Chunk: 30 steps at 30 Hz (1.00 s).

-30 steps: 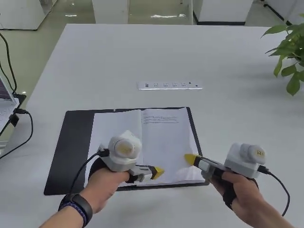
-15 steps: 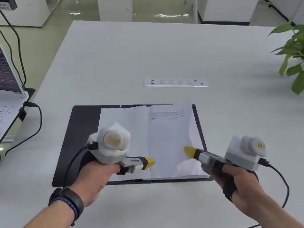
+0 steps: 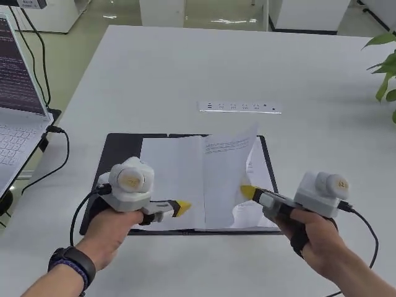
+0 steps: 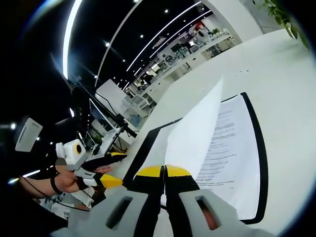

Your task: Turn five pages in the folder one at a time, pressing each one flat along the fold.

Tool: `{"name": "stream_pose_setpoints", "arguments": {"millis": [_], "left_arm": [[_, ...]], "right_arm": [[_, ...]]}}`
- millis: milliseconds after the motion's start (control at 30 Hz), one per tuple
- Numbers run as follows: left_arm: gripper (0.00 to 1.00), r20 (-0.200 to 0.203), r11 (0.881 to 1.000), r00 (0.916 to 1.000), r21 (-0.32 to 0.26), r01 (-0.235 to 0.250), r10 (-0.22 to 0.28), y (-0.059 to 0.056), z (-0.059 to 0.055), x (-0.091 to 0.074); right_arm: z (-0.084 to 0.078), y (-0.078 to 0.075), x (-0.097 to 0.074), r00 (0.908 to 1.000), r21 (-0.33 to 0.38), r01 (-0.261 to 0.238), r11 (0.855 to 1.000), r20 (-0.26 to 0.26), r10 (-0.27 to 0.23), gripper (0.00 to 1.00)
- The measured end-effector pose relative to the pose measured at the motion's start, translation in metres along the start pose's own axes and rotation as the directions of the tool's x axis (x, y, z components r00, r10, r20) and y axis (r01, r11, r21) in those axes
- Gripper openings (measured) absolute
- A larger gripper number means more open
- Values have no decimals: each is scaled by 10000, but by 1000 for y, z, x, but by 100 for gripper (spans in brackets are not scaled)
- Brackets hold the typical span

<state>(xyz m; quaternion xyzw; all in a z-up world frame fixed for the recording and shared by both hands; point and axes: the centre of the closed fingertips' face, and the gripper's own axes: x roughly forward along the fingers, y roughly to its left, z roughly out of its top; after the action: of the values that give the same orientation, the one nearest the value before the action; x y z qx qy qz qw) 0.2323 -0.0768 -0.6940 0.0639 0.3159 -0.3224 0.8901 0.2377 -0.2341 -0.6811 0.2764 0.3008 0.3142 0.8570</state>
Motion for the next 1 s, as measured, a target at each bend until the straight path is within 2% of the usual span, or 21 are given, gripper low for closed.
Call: {"name": "stream_pose_setpoints", "arguments": {"millis": [167, 400, 700, 1000], "left_arm": [[69, 91, 9997, 9998, -98, -201, 202, 9, -2, -11], [69, 30, 9990, 9990, 2, -448, 448, 22, -11, -26], [70, 63, 9961, 9963, -210, -852, 853, 44, -21, -46], [69, 159, 9930, 9936, -398, -1112, 1119, 58, -27, -61]], "right_arm": [[-1, 8, 6, 9998, -148, -148, 9998, -150, 145, 0], [-2, 15, 12, 9993, -243, -281, 9993, -243, 275, 0], [-2, 22, 21, 9984, -338, -406, 9986, -419, 392, 0], [-5, 42, 40, 9949, -480, -791, 9957, -671, 758, 0]]}}
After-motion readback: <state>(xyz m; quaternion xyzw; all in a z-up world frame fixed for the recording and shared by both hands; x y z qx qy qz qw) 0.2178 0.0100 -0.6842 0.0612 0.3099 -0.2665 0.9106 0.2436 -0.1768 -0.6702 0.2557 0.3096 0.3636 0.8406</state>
